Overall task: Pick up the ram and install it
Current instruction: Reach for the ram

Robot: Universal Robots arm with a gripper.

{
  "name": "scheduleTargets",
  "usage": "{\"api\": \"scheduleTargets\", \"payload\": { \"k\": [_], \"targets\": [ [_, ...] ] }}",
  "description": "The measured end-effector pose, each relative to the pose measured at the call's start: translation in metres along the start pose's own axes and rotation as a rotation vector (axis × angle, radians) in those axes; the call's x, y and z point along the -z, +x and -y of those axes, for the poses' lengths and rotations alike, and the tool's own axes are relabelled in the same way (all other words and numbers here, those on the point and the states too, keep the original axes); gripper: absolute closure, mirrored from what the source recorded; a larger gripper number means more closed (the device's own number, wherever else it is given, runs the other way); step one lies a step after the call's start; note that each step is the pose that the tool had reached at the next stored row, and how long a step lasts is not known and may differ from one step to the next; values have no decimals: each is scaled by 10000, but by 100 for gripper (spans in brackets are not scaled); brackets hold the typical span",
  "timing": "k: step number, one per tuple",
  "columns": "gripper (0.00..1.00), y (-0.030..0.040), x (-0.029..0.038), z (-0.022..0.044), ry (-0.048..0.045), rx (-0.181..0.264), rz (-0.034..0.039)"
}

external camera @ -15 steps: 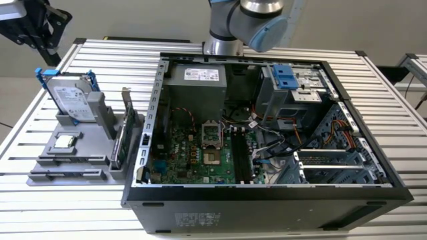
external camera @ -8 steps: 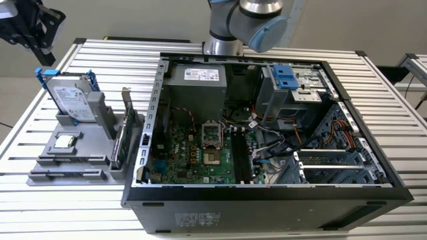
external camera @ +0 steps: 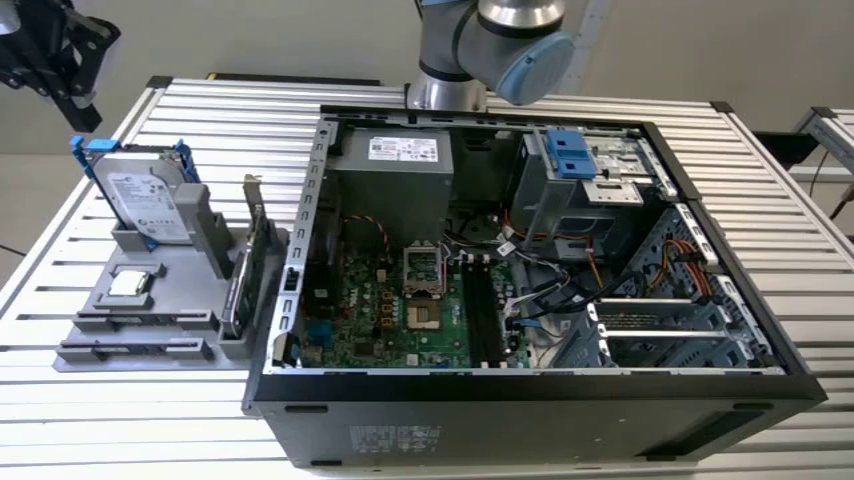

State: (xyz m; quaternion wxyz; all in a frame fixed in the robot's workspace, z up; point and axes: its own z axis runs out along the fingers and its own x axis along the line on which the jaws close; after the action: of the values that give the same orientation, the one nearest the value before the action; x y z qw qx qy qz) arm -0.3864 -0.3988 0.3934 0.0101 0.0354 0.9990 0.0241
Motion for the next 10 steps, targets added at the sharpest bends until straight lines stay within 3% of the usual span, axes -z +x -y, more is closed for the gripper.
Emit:
{"api": "scheduleTargets", "payload": {
  "k": [10],
  "targets": [
    [100,20,1,22,1,0,0]
  ]
}}
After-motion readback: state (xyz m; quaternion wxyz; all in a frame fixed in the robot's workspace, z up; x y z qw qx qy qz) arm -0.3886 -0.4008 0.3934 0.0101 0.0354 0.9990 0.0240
